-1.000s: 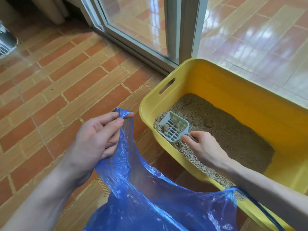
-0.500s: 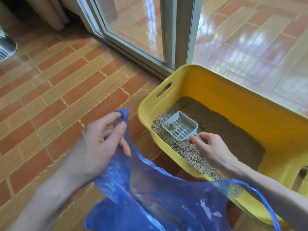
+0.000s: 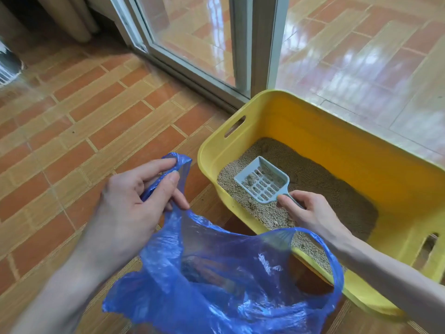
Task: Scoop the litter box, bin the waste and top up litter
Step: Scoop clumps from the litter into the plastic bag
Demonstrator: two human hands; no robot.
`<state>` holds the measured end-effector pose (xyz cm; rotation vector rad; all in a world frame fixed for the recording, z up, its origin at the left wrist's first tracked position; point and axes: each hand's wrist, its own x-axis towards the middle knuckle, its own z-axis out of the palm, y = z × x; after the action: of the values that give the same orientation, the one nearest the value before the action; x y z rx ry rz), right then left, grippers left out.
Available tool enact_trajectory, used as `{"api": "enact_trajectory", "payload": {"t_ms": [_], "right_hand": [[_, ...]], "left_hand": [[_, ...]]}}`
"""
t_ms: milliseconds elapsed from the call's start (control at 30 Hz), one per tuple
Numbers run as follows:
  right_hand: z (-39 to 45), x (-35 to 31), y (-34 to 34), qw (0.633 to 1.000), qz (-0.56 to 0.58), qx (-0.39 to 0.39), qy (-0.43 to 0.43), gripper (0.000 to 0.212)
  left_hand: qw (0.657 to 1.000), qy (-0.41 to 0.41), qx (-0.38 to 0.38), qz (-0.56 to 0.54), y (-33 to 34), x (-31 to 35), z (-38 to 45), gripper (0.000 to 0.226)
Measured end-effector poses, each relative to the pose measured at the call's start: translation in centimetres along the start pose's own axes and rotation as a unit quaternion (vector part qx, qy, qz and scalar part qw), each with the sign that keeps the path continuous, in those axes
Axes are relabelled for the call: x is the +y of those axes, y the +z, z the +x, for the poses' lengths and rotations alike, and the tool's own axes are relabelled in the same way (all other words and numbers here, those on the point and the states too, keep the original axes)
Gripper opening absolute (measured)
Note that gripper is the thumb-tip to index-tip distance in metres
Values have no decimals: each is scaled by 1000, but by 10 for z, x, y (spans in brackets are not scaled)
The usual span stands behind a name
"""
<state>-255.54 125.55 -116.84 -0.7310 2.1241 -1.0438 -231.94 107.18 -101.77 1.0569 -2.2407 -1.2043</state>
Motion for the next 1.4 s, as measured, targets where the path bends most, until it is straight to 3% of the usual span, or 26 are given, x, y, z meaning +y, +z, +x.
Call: {"api": "enact_trajectory", "payload": {"t_ms": [133,267,633,833,1100,1300,1400], "right_hand": [[-6,-5,-6,1000,10,-4,2,33],[-17,-19,-13,999,11,-26,-31,38],[-73,-99,-44,986,-55,-127,-94,43],[-90,-110,-10,961,-137,-214,-108,45],[-80,-73,88,945,-239,-200,-99,39],[-80,-54,125,897,-377,-164,-161,17],[-80,-37,132,869,-420,-163,-205,51]], "left_hand": [[972,-86,0,-218,15,5,7,23],[954,-134,-13,-267,15,2,11,28],[988,-90,-25,-126,-8,-12,15,26],[995,-39,-38,-88,-17,-5,9,30],[996,-32,-66,-60,-26,-1,-1,31],[995,-33,-75,-54,-28,-2,-3,31],[994,-27,-94,-51,-31,1,-6,31]]}}
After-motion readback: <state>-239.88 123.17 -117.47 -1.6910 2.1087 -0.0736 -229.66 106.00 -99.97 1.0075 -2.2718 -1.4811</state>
